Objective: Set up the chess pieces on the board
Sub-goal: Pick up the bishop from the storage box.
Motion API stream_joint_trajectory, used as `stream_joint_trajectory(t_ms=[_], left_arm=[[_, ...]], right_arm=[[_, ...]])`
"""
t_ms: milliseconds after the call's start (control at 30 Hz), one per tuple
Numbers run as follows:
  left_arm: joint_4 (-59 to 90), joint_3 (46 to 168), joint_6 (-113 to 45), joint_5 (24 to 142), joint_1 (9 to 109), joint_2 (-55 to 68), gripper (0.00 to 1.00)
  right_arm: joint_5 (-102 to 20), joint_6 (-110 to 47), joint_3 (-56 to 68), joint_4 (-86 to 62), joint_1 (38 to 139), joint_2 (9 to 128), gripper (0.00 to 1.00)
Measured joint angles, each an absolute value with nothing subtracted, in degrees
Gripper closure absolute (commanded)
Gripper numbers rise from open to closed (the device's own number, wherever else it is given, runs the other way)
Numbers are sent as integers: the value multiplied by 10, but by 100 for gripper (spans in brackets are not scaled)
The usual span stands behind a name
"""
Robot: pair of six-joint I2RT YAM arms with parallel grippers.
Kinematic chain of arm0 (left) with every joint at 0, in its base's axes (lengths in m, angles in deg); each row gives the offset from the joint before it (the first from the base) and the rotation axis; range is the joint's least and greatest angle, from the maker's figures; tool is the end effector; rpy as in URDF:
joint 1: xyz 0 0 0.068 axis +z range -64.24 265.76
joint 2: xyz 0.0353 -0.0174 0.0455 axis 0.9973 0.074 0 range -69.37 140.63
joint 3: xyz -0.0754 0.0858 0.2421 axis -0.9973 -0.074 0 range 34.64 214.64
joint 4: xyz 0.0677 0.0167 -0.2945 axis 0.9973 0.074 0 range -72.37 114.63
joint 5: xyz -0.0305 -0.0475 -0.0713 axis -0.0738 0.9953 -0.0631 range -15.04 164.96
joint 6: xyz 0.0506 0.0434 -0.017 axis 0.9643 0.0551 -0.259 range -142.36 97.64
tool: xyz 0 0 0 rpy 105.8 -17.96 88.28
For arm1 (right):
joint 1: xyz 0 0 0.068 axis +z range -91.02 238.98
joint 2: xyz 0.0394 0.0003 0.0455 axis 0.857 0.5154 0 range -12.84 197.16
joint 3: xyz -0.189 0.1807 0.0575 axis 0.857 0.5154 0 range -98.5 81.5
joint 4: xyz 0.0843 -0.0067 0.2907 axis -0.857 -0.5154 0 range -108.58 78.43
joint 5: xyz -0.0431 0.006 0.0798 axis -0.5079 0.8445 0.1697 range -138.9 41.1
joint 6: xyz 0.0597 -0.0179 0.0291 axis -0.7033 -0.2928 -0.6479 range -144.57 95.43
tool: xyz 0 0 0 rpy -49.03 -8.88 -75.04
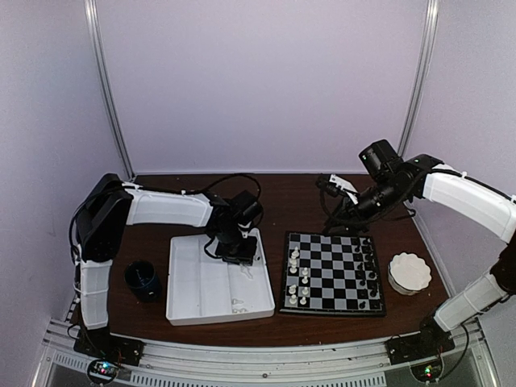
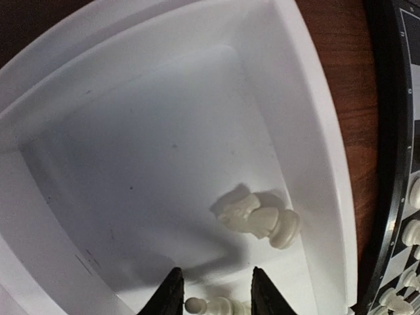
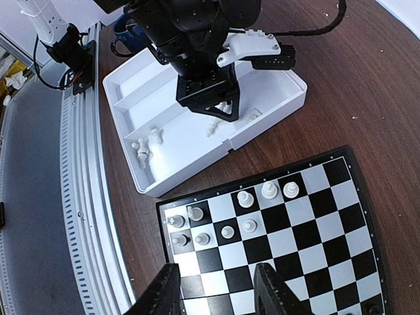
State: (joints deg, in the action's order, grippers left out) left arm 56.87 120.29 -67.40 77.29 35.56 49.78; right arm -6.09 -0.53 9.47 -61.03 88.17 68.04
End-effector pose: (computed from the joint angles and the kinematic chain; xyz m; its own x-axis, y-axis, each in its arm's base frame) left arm 0.2914 -0.3535 0.1065 -0.9806 0.0725 -0.1822 0.1154 0.9646 -0.2373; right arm 0.2729 0.1958 0.2862 -0.4057 -0.5690 -0.7152 -0.9140 0.2568 0.3142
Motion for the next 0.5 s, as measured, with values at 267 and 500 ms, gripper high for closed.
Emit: stream_joint_trajectory(t_ms=[267, 500], left_arm=[[577, 1215, -667, 780, 355, 504, 64], [602, 1225, -655, 780, 355, 506, 72]], right_arm=[[-61, -5, 96, -610, 881, 680, 59], [-61, -5, 98, -608, 881, 680, 59]])
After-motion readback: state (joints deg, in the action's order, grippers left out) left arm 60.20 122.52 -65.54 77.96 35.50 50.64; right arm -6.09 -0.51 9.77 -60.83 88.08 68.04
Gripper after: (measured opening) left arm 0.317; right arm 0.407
